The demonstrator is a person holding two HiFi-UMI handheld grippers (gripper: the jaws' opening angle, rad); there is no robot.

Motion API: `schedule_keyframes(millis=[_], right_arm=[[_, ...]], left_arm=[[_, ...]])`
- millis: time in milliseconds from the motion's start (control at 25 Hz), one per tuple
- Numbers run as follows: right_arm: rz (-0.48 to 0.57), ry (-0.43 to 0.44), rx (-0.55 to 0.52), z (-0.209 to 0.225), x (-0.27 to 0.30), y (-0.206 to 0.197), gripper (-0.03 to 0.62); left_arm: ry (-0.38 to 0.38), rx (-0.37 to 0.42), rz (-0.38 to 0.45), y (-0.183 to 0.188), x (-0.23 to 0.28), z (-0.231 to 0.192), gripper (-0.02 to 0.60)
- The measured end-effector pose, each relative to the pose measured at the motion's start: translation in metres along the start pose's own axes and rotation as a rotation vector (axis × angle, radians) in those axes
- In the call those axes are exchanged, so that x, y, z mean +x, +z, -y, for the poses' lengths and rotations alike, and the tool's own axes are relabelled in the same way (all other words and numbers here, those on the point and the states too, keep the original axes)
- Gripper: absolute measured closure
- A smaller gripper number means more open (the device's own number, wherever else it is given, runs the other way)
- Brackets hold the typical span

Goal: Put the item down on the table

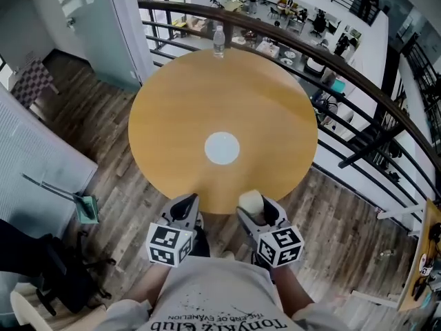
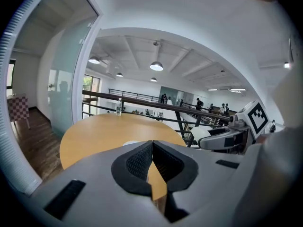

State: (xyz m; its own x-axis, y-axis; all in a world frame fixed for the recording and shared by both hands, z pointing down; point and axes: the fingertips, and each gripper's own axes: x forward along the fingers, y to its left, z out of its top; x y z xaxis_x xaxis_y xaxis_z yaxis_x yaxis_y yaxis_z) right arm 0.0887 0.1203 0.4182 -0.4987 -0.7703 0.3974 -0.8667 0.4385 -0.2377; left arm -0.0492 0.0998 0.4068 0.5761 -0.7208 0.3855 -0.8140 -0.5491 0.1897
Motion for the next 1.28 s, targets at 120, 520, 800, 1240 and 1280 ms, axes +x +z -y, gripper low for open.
schedule_keyframes(millis=[120, 520, 800, 1240, 1280], right_arm=[[0.018, -0.021, 0.003, 0.003, 0.030, 0.023, 0.281], [0.040, -0.130, 0.032, 0.017, 0.096, 0.064, 0.279], [0.023, -0.152, 0.044, 0.022, 0.117, 0.074, 0.281], [-0.026, -0.108, 0.013, 0.039, 0.131, 0.075, 0.281], [-0.033, -0.105, 0.003, 0.042, 0.132, 0.075, 0.281]], left_arm=[[-0.031, 0.020, 0.006, 0.022, 0.019, -0.028, 0.558], [-0.114, 0.038, -0.009, 0.053, 0.056, -0.097, 0.558], [-0.135, 0.015, -0.020, 0.060, 0.072, -0.117, 0.558], [-0.110, -0.012, -0.031, 0.067, 0.100, -0.118, 0.558], [-0.109, -0.012, -0.031, 0.068, 0.103, -0.117, 0.558]])
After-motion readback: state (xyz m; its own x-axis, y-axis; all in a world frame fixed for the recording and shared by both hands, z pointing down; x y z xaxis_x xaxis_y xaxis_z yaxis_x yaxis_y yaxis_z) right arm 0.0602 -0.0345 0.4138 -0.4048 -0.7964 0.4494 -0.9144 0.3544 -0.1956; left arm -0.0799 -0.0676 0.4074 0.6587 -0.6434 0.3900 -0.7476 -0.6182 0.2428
